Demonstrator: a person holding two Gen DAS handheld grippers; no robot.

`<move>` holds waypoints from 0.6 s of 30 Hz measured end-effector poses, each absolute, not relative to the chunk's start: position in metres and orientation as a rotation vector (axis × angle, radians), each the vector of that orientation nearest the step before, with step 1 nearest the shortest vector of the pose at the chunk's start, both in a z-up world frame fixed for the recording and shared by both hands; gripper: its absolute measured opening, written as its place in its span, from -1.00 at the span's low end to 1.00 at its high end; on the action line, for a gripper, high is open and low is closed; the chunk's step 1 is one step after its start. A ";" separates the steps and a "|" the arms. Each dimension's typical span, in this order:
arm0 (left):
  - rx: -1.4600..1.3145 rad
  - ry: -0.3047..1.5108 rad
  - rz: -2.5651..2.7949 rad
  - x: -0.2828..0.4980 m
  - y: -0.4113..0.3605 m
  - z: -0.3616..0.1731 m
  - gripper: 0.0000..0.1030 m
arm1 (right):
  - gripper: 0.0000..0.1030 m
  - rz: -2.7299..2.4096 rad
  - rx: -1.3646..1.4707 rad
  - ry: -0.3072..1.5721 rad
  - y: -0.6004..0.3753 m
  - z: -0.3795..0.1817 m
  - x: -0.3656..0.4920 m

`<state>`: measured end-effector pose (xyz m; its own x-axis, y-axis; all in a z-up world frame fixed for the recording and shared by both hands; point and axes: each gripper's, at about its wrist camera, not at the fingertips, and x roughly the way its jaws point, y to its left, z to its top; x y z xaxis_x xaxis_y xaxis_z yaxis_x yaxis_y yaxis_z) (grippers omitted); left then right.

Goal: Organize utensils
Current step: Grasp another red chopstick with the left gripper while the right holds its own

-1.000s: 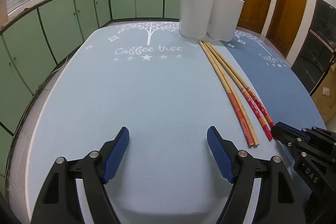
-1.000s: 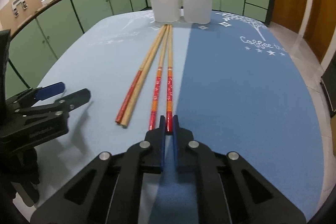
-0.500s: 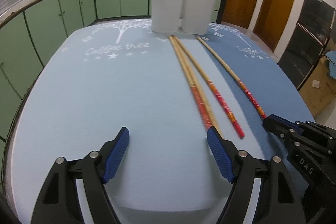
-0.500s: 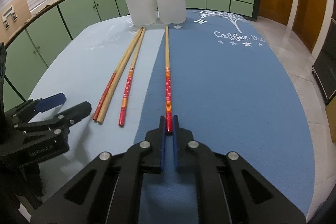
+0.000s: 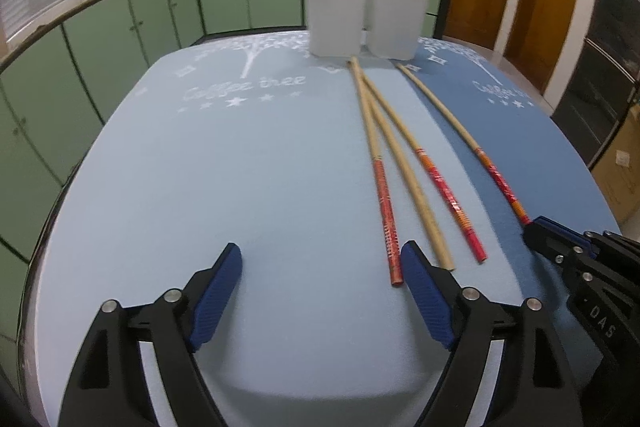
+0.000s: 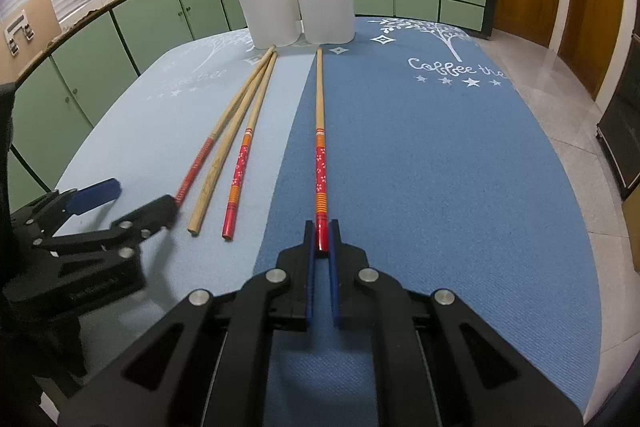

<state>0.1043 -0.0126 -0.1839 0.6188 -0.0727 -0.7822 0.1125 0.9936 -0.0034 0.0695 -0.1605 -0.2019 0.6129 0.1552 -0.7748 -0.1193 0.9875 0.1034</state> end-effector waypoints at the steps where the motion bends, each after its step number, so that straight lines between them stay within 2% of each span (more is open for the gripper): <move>1: 0.038 0.897 -0.107 0.104 -0.010 -0.183 0.54 | -0.88 0.159 0.041 0.897 -0.160 -0.202 0.069; 6: 0.040 0.907 -0.113 0.106 -0.013 -0.185 0.52 | -0.85 0.165 0.037 0.891 -0.159 -0.203 0.068; 9: 0.062 0.903 -0.114 0.104 -0.020 -0.185 0.41 | -0.85 0.176 0.054 0.891 -0.160 -0.205 0.069; 11: 0.056 0.893 -0.115 0.103 -0.021 -0.184 0.01 | -0.89 0.181 0.066 0.889 -0.162 -0.205 0.069; 12: 0.054 0.889 -0.119 0.102 -0.022 -0.183 -0.12 | -0.89 0.180 0.067 0.888 -0.162 -0.205 0.069; 14: 0.053 0.884 -0.128 0.101 -0.024 -0.181 -0.62 | -0.89 0.177 0.060 0.886 -0.161 -0.205 0.068; 16: 0.053 0.885 -0.139 0.101 -0.025 -0.180 -0.88 | -0.89 0.174 0.053 0.884 -0.160 -0.204 0.068; 18: 0.046 0.886 -0.143 0.101 -0.025 -0.179 -0.88 | -0.90 0.178 0.053 0.883 -0.160 -0.203 0.067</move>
<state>0.1006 -0.0250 -0.1792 0.6238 -0.1050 -0.7745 0.1434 0.9895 -0.0186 0.0670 -0.1605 -0.2030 0.6210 0.1765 -0.7637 -0.1324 0.9839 0.1197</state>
